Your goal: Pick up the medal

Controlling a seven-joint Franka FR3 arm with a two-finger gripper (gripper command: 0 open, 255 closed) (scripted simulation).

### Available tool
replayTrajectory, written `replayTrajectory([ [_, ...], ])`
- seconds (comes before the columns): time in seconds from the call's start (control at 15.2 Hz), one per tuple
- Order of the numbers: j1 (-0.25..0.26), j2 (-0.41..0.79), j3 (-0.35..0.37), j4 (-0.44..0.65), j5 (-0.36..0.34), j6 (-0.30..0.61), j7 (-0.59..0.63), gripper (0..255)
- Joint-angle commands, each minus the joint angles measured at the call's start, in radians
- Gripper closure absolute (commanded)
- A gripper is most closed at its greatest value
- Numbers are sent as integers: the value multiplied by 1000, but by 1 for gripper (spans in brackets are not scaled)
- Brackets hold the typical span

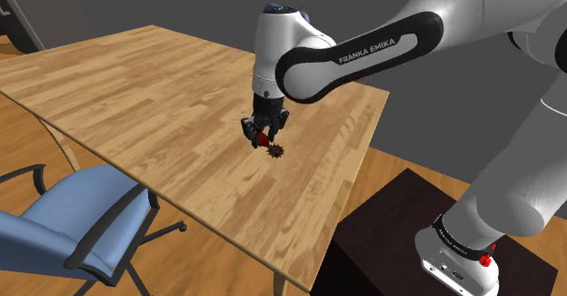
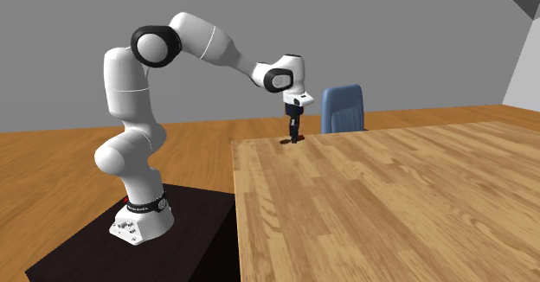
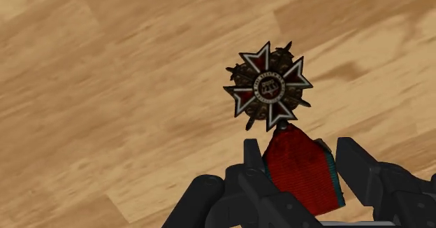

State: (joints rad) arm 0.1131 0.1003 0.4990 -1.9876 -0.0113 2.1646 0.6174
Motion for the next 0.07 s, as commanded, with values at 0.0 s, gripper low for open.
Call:
replayTrajectory([
  [0.0, -1, -4, -1, 5, 3, -9, -3, 255],
])
